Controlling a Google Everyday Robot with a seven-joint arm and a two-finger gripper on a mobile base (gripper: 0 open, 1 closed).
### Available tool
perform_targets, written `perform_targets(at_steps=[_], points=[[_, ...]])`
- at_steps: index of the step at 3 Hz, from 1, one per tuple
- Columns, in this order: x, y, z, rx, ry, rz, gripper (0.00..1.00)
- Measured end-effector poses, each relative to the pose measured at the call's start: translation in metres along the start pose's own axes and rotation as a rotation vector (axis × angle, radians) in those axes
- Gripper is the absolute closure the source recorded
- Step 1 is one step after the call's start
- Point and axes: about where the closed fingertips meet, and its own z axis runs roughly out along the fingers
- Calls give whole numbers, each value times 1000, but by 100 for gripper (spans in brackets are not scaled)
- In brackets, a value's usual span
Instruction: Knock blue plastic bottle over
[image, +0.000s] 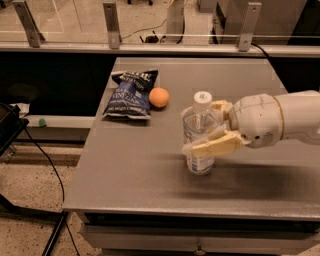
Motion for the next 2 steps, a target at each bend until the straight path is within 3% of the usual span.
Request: perform_targets(at_steps=[1,2], points=[[-4,-3,-2,22,45,11,72],[-52,-32,-31,124,275,-46,100]])
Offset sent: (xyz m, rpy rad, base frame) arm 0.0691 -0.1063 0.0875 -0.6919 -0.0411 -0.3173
